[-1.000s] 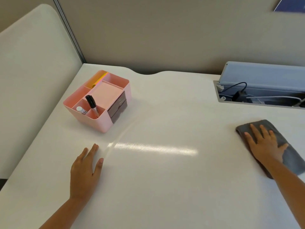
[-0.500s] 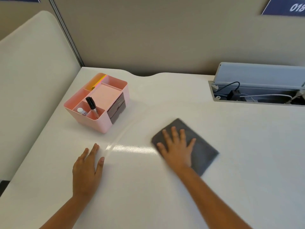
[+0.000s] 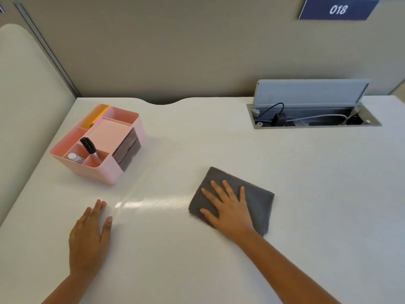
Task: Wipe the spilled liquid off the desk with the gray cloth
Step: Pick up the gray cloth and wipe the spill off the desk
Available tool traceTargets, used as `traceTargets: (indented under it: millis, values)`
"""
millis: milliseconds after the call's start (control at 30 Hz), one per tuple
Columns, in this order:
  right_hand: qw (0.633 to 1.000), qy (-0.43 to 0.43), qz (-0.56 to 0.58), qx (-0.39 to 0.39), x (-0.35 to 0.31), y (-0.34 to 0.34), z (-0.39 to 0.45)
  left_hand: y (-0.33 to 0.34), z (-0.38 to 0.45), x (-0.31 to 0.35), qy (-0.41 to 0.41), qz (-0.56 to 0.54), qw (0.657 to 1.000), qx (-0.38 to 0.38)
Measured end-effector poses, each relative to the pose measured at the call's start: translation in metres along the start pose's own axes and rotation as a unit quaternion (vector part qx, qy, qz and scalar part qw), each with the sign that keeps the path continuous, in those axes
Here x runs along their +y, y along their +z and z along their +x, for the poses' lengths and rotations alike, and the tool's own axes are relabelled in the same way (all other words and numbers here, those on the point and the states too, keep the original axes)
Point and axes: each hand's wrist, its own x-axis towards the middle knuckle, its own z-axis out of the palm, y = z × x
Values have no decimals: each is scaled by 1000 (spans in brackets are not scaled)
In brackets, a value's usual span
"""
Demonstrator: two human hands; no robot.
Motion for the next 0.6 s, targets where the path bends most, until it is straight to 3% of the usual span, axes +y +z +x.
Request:
traceTargets:
  millis: [167, 300, 467, 600]
  values:
    - [964, 261, -12, 40, 159, -36, -46, 0, -1, 2, 0, -18, 1000, 9]
    - [916, 398, 6, 41, 212, -50, -113, 1, 0, 1, 9, -22, 1000, 19]
    - [915, 401, 5, 27, 162, -31, -128, 3, 2, 1, 10, -16, 1000, 21]
    - [944, 328, -33, 2, 76, -15, -106, 2, 1, 2, 13, -6, 1000, 20]
